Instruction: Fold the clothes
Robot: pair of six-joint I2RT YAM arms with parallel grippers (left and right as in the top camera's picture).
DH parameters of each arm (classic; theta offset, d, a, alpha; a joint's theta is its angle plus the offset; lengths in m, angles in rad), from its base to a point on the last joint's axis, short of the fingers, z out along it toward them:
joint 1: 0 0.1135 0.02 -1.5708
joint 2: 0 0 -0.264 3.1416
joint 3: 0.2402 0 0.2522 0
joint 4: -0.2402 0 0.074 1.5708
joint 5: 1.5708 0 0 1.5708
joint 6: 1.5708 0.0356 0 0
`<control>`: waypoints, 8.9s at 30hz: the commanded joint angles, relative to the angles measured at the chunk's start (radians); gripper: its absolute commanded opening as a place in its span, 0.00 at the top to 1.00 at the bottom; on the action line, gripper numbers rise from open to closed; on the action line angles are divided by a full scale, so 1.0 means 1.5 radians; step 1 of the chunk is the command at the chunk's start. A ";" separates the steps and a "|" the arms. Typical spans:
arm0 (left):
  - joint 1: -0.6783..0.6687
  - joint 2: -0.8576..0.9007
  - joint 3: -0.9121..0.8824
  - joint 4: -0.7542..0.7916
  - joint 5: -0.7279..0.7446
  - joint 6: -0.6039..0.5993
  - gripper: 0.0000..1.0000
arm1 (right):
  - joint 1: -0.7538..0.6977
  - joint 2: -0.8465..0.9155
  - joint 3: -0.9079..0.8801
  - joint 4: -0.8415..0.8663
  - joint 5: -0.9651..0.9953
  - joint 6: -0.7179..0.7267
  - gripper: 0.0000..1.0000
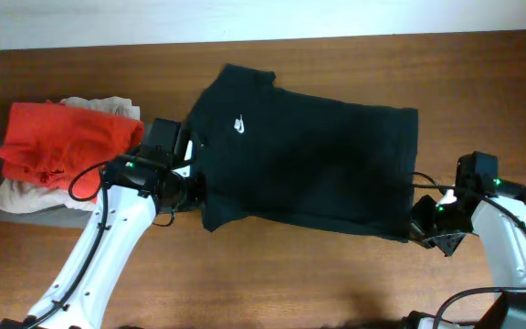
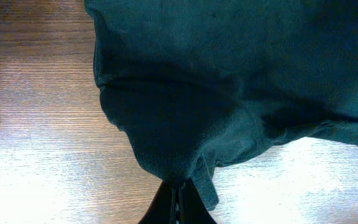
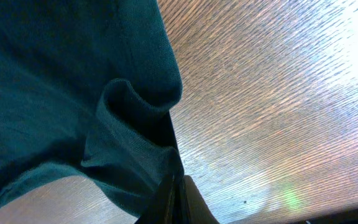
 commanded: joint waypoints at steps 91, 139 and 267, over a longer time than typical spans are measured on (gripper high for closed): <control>-0.008 0.277 0.103 0.205 0.058 0.340 0.41 | 0.023 0.114 0.084 0.173 -0.227 -0.247 0.40; -0.065 0.392 0.143 0.260 -0.032 0.530 0.53 | 0.091 0.114 0.084 0.225 -0.194 -0.249 0.32; 0.052 0.374 0.544 -0.047 0.114 0.309 0.21 | 0.048 0.307 0.572 -0.137 -0.138 -0.266 0.01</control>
